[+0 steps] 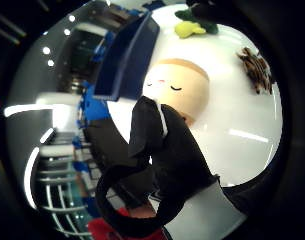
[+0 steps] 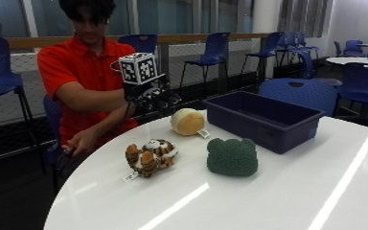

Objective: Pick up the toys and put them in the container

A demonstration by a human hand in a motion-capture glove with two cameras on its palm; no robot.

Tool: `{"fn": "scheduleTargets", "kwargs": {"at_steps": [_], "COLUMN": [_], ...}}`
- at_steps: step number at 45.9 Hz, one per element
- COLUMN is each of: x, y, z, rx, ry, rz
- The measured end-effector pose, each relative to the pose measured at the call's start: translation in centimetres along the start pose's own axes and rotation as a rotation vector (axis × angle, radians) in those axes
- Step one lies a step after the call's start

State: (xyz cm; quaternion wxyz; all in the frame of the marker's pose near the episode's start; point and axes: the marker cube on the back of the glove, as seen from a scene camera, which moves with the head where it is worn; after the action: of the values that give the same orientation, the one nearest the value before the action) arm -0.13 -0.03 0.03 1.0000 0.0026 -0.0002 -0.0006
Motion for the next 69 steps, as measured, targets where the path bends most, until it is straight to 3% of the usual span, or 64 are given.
{"fn": "scheduleTargets", "kwargs": {"at_steps": [23, 45, 69], "x": [0.3, -7.4, -9.1], "y": [-0.4, -4.1, -7.1], "z": [2.0, 4.9, 8.5], "rx": [-0.056, -0.126, -0.186], "ry": [-0.058, -0.121, 0.034], "rz": [-0.026, -0.129, -0.087]}}
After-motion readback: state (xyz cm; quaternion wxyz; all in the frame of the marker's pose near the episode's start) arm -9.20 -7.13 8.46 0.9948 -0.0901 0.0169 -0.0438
